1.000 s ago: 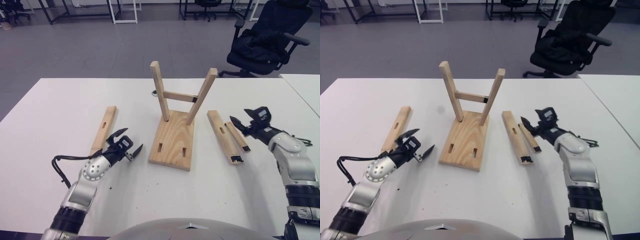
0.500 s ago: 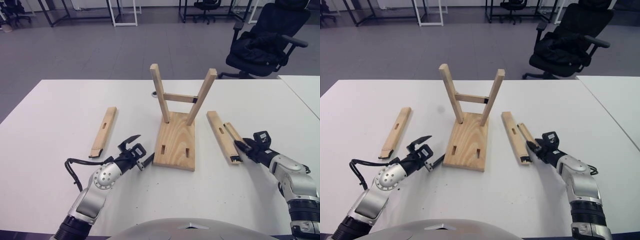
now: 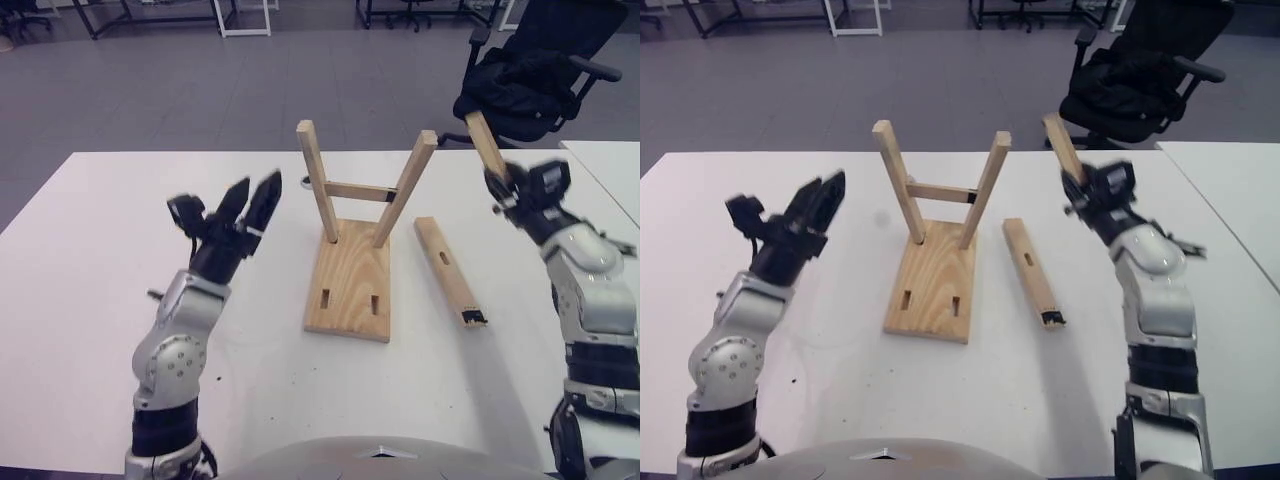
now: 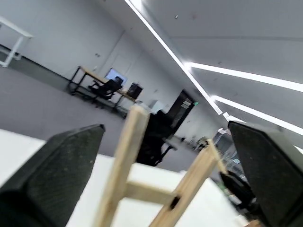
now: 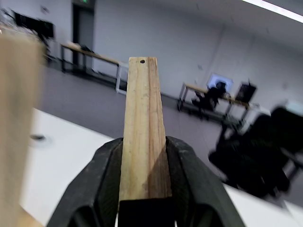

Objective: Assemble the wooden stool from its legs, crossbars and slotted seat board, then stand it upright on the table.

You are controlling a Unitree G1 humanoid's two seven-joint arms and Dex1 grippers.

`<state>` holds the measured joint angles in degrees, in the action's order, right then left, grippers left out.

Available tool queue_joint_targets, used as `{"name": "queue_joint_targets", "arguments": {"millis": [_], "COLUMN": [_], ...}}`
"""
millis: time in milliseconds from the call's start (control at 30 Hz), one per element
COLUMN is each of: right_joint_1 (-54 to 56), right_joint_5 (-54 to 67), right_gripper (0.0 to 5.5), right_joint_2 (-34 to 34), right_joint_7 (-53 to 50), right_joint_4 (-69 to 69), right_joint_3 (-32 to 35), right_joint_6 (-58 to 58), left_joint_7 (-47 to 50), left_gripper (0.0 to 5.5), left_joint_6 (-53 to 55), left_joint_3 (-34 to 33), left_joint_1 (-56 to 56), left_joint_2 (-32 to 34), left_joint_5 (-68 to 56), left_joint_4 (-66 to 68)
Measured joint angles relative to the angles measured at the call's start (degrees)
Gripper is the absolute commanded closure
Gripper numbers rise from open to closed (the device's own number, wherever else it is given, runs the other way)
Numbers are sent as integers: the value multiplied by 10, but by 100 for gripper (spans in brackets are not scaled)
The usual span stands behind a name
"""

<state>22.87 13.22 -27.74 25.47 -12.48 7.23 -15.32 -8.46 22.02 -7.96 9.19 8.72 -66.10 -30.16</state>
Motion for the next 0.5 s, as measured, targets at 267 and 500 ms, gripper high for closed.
{"name": "queue_joint_targets", "arguments": {"millis": [267, 500], "right_joint_1": [86, 87], "right_joint_5": [10, 25], "right_gripper": [419, 419], "right_joint_2": [38, 35], "right_joint_7": [53, 52], "right_joint_4": [-181, -198], "right_joint_3": [-145, -127], "right_joint_6": [-26, -48], "left_joint_7": [111, 134], "left_gripper": [232, 355], "left_joint_6": [41, 38], "left_joint_3": [43, 29], "left_joint_1": [113, 96], "left_joint_2": [-9, 11], "left_joint_5": [-185, -181], "left_joint_4": [-62, -59]}}
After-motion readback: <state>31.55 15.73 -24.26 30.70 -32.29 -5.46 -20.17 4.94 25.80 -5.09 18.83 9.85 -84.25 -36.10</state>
